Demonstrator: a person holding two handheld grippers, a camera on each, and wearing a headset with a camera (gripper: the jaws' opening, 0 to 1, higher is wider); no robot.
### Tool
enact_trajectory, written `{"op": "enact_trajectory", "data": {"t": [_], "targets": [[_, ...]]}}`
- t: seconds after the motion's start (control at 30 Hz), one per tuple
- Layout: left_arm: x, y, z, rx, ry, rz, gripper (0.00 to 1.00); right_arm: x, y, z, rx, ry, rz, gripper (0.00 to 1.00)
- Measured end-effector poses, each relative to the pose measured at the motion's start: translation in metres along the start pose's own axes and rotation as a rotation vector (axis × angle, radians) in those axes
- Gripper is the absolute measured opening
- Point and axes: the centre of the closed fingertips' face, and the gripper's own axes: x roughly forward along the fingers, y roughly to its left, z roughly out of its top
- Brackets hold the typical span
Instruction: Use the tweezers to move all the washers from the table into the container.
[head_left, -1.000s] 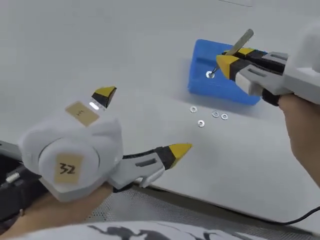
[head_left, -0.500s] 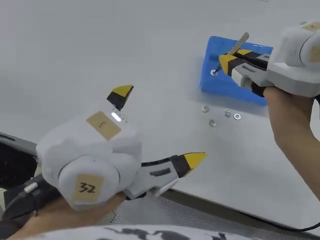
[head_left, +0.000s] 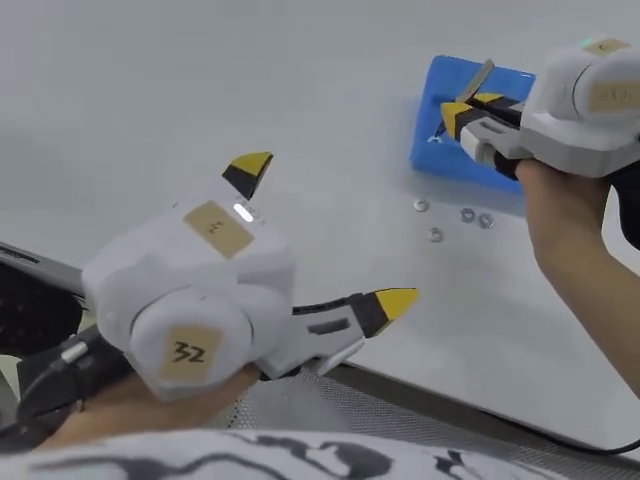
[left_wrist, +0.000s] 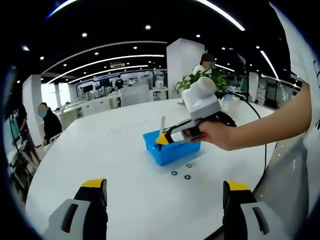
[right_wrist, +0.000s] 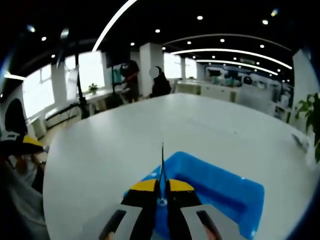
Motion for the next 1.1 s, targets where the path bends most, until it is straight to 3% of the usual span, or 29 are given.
{"op": "enact_trajectory", "data": {"t": [0.27, 0.63, 0.83, 1.1], "targets": [[0.0, 0.002, -0.003, 0.006, 0.008, 0.0, 0.99, -0.014, -0.001, 0.014, 0.012, -0.031, 0.007, 0.03], [0.001, 0.005, -0.004, 0.012, 0.012, 0.007, 0.99, -0.065, 0.021, 0.032, -0.004, -0.086, 0.056, 0.03], [0.002, 0.005, -0.008, 0.004, 0.029, 0.006, 0.99, -0.076, 0.038, 0.023, -0.024, -0.074, 0.089, 0.03], [0.002, 0.005, -0.007, -0.001, 0.028, 0.007, 0.99, -0.072, 0.055, -0.011, -0.032, -0.008, 0.101, 0.03]]}}
